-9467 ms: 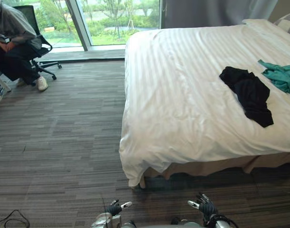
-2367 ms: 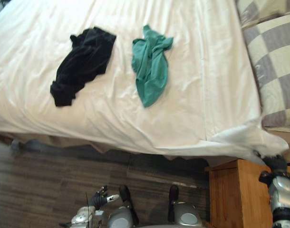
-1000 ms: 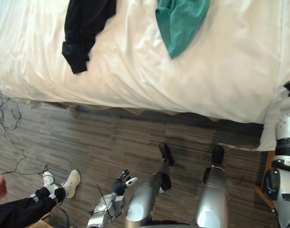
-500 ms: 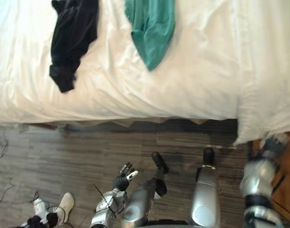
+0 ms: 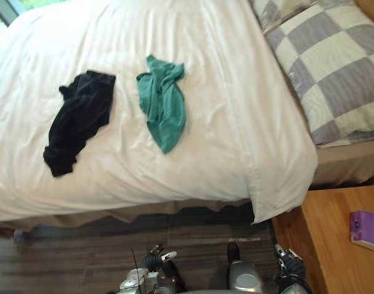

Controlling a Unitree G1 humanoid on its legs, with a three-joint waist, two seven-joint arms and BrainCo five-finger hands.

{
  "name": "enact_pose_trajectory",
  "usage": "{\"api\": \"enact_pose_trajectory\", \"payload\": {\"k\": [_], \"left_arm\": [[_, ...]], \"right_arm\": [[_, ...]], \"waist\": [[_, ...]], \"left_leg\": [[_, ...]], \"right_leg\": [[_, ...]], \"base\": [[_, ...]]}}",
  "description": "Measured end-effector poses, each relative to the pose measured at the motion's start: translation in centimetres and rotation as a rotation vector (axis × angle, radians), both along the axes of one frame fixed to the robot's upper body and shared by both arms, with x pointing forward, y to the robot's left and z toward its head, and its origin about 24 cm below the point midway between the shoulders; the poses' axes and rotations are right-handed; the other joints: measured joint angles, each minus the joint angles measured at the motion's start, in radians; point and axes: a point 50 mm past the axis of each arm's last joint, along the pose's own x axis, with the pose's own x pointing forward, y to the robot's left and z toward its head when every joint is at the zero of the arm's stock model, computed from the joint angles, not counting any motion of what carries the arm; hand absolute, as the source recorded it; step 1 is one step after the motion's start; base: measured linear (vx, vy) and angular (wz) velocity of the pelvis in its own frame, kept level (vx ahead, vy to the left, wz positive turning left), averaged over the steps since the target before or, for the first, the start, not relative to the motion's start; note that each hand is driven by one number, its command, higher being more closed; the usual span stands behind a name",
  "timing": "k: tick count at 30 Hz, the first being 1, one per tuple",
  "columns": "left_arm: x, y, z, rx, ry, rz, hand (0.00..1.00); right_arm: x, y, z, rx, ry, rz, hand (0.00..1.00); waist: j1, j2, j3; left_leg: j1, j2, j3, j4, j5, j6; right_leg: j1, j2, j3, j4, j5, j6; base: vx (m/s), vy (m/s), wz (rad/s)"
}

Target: Tidy the bed and pick cloth on bed and put in laundry

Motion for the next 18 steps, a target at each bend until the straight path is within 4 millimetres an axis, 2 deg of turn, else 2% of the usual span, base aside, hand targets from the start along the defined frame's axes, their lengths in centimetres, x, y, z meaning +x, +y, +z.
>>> {"api": "enact_pose_trajectory", "payload": {"k": [1, 2, 4, 5, 7, 8, 9, 11, 14, 15, 16, 17, 18], "left_arm": [[-0.1, 0.1, 0.0, 0.005, 0.008, 0.012, 0.00], [-0.1, 0.4, -0.1, 0.013, 0.014, 0.030, 0.00], [-0.2, 0.4, -0.1, 0.017, 0.016, 0.034, 0.00], [-0.4, 0.3, -0.2, 0.014, 0.020, 0.026, 0.00], [-0.3, 0.1, -0.1, 0.012, 0.009, 0.006, 0.00], [-0.2, 0.1, -0.1, 0.008, -0.003, 0.003, 0.00], [-0.2, 0.0, 0.0, -0.006, -0.015, 0.002, 0.00], [-0.1, -0.2, 0.0, -0.020, -0.018, 0.005, 0.00], [0.3, -1.1, 0.2, -0.064, -0.053, -0.013, 0.00], [0.4, -1.7, 0.2, -0.093, -0.060, -0.025, 0.00], [0.7, -2.4, 0.4, -0.121, -0.076, -0.033, 0.00], [1.2, -2.4, 0.6, -0.119, -0.087, -0.039, 0.00], [1.5, -2.2, 0.8, -0.119, -0.093, -0.029, 0.00]], "right_arm": [[-0.2, 0.2, -0.2, -0.001, 0.020, 0.022, 0.00], [-1.3, 0.4, -0.7, 0.005, 0.073, 0.052, 0.00], [-2.3, 0.1, -1.0, 0.001, 0.109, 0.084, 0.00], [-2.3, -0.4, -1.0, -0.014, 0.115, 0.113, 0.00], [-2.4, -1.0, -0.9, -0.029, 0.117, 0.131, 0.00], [-2.5, -0.9, -0.9, -0.029, 0.122, 0.146, 0.00], [-2.3, -1.1, -0.8, -0.039, 0.122, 0.182, 0.00], [-2.4, -1.6, -0.8, -0.054, 0.128, 0.197, 0.00], [-2.3, -2.2, -0.9, -0.076, 0.161, 0.293, 0.00], [-2.0, -2.1, -0.9, -0.091, 0.174, 0.345, 0.00], [-1.6, -2.0, -0.8, -0.106, 0.180, 0.400, 0.00], [-1.2, -1.6, -0.9, -0.100, 0.176, 0.415, 0.00], [-0.5, -0.1, -1.2, -0.065, 0.157, 0.465, 0.00]], "waist": [[-0.001, 0.003, 0.002], [-0.005, 0.004, 0.002], [-0.002, 0.016, -0.002], [-0.005, 0.031, -0.013], [-0.018, 0.038, -0.015], [-0.028, 0.035, -0.018], [-0.031, 0.017, -0.018], [-0.032, 0.010, -0.022], [-0.032, 0.016, -0.024], [-0.032, 0.028, -0.031], [-0.032, 0.042, -0.034], [-0.027, 0.034, -0.031], [0.008, 0.007, -0.016]], "left_leg": [[-0.017, 0.028, -0.001, 0.082, -0.021, 0.004], [-0.045, 0.086, -0.002, 0.235, -0.030, 0.006], [-0.044, 0.127, 0.003, 0.312, -0.030, 0.006], [-0.023, 0.127, 0.006, 0.289, -0.030, 0.007], [0.003, 0.116, -0.004, 0.238, -0.024, -0.003], [0.009, 0.109, -0.019, 0.232, -0.015, -0.018], [0.001, 0.101, -0.066, 0.242, -0.015, -0.033], [-0.002, 0.111, -0.121, 0.233, -0.017, -0.033], [0.001, 0.162, -0.191, 0.208, -0.015, -0.036], [0.008, 0.165, -0.205, 0.166, -0.010, -0.073], [0.009, 0.160, -0.215, 0.161, -0.062, -0.150], [0.003, 0.151, -0.216, 0.181, -0.116, -0.134], [-0.012, 0.126, -0.195, 0.243, -0.163, -0.122]], "right_leg": [[0.013, 0.004, 0.000, 0.006, -0.007, -0.001], [0.048, 0.011, 0.001, 0.012, -0.015, -0.005], [0.064, 0.022, 0.017, 0.028, -0.016, -0.002], [0.061, 0.029, 0.035, 0.025, -0.017, -0.001], [0.060, 0.032, 0.055, 0.024, -0.017, -0.001], [0.063, 0.027, 0.062, 0.022, -0.017, -0.001], [0.067, 0.009, 0.087, 0.023, -0.017, 0.001], [0.067, -0.016, 0.102, 0.027, -0.017, 0.017], [0.058, -0.056, 0.108, 0.042, -0.018, 0.074], [0.058, -0.067, 0.106, 0.041, -0.016, 0.101], [0.057, -0.079, 0.093, 0.040, -0.007, 0.134], [0.053, -0.098, 0.081, 0.048, 0.000, 0.148], [0.035, -0.150, 0.005, 0.068, 0.062, 0.153]], "base": [[0.09, -0.102, -0.24], [0.11, -0.101, -0.23], [0.10, -0.065, -0.36], [0.09, -0.015, -0.42], [0.08, -0.004, -0.28], [0.07, 0.047, -0.25], [0.07, 0.078, -0.30], [0.04, 0.120, -0.23], [-0.03, 0.270, -0.02], [-0.08, 0.542, 0.17], [-0.09, 0.514, 0.26], [-0.17, 0.487, 0.01], [-0.18, 0.338, -0.21]]}}
